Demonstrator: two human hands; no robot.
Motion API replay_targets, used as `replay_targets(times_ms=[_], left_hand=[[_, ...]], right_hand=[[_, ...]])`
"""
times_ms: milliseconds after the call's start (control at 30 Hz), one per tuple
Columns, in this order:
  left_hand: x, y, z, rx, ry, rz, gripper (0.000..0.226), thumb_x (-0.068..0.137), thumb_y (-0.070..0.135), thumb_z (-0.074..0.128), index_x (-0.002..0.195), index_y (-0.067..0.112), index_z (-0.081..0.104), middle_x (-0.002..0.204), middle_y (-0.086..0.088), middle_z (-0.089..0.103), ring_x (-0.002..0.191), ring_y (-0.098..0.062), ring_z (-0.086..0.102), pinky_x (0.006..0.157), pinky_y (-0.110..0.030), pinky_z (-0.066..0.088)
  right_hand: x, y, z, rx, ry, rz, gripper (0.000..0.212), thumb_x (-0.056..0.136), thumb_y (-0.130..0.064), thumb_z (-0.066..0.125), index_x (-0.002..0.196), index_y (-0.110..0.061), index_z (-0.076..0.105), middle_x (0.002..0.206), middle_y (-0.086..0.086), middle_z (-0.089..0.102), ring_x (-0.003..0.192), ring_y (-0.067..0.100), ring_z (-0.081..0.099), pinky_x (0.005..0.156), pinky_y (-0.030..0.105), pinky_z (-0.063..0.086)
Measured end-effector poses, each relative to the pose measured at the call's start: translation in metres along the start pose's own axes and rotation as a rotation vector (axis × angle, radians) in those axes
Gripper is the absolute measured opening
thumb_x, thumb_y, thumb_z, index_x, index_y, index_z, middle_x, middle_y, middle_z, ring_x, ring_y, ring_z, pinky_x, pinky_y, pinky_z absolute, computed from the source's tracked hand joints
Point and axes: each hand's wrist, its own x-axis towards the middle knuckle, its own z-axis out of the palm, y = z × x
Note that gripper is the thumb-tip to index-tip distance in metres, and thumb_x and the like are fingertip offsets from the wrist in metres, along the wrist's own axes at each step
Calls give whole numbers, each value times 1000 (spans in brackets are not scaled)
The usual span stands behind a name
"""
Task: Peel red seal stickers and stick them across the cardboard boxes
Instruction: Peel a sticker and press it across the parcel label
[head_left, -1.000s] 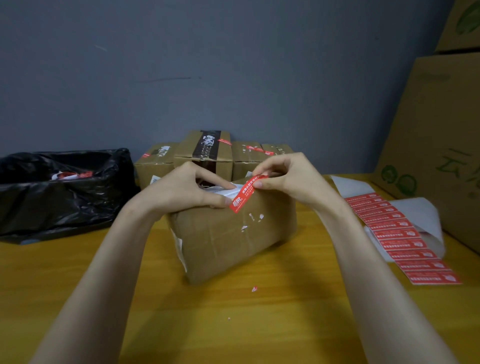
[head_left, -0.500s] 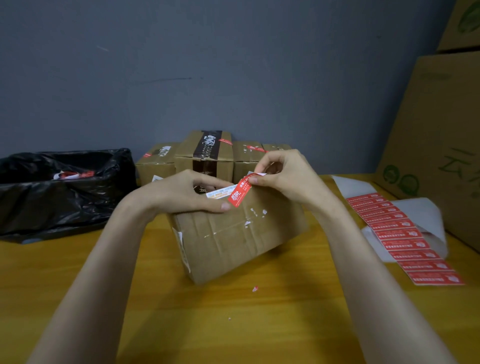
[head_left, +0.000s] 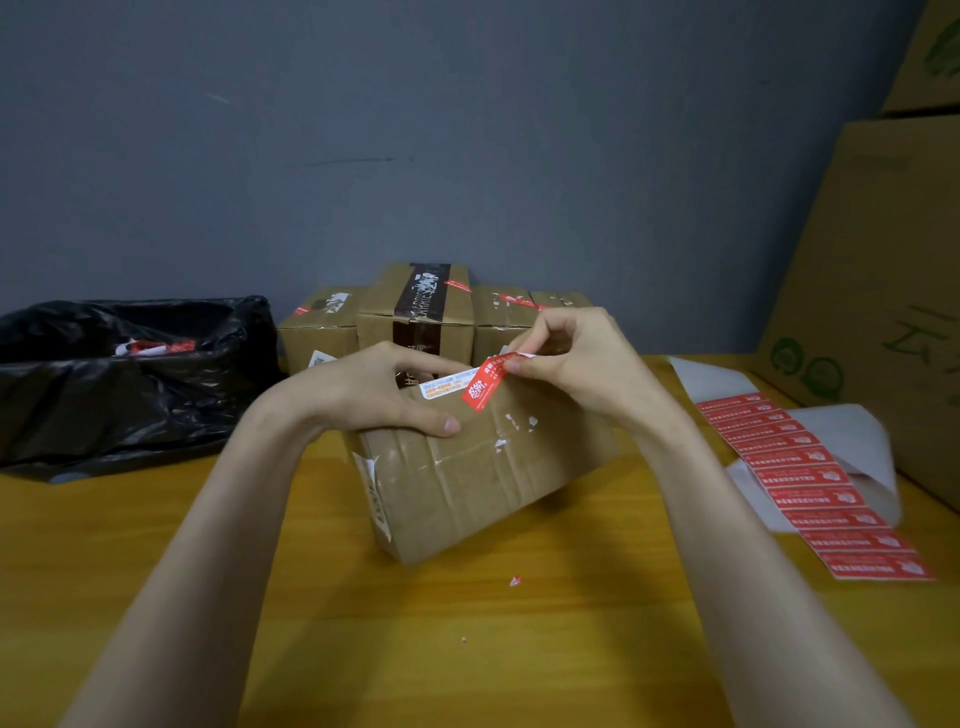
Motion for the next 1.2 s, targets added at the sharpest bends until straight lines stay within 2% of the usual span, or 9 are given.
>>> replay_targets(times_ms=[133, 233, 467, 700, 900, 1000, 1133, 1200], left_hand=[[0, -1, 0, -9, 0, -2, 47, 74, 30, 76, 113, 48, 58, 113, 9, 61, 91, -5, 61, 69, -15, 49], [0, -1, 0, -3, 9, 8, 47, 73, 30, 76, 113, 47, 59, 113, 9, 62, 93, -5, 61, 73, -15, 50], [1, -2, -1, -4, -10, -4, 49, 73, 31, 76, 115, 48, 58, 115, 9, 60, 95, -8, 61, 75, -20, 51], [1, -2, -1, -3, 1, 0, 47, 73, 30, 76, 113, 49, 58, 110, 15, 59, 91, -4, 59, 71, -18, 48], [1, -3, 0, 2, 6, 7, 48, 72, 30, 77, 114, 47, 60, 111, 12, 62, 93, -5, 61, 80, -23, 50], [1, -2, -1, 11, 7, 1, 50, 73, 31, 76, 116, 47, 59, 111, 11, 62, 92, -6, 61, 79, -23, 51], [1, -1, 0, 11, 4, 9, 46, 73, 30, 76, 109, 51, 57, 107, 16, 61, 89, -2, 60, 73, -17, 48], [2, -1, 0, 14, 6, 10, 44, 74, 30, 76, 107, 52, 57, 105, 18, 61, 88, -1, 59, 70, -15, 47]], right_hand=[[0, 0, 2, -5, 26, -1, 28, 73, -9, 77, 58, -22, 58, 81, 3, 72, 87, 21, 67, 84, 47, 51], [-1, -2, 1, 0, 44, 1, 26, 74, -9, 77, 59, -20, 58, 82, 7, 72, 86, 22, 67, 82, 43, 53], [-2, -5, 2, -45, 46, -22, 28, 75, -8, 76, 64, -22, 54, 77, -5, 65, 84, 14, 65, 80, 36, 53], [-2, -5, 3, -62, 51, -22, 28, 74, -10, 77, 64, -22, 54, 80, -3, 65, 87, 16, 65, 81, 38, 53], [-2, -4, 4, -33, 51, -8, 29, 75, -8, 76, 65, -20, 52, 77, -2, 65, 83, 15, 65, 78, 36, 53], [-1, -4, 3, 61, 43, 7, 33, 75, -4, 75, 73, -18, 45, 74, -1, 66, 80, 12, 65, 76, 32, 52], [0, -4, 5, -29, 14, -18, 24, 74, -8, 77, 85, -19, 59, 75, -6, 66, 84, 11, 63, 79, 30, 50], [0, -6, 9, -136, 14, -61, 17, 72, -11, 79, 83, -19, 68, 78, -8, 65, 81, 9, 61, 75, 23, 48]])
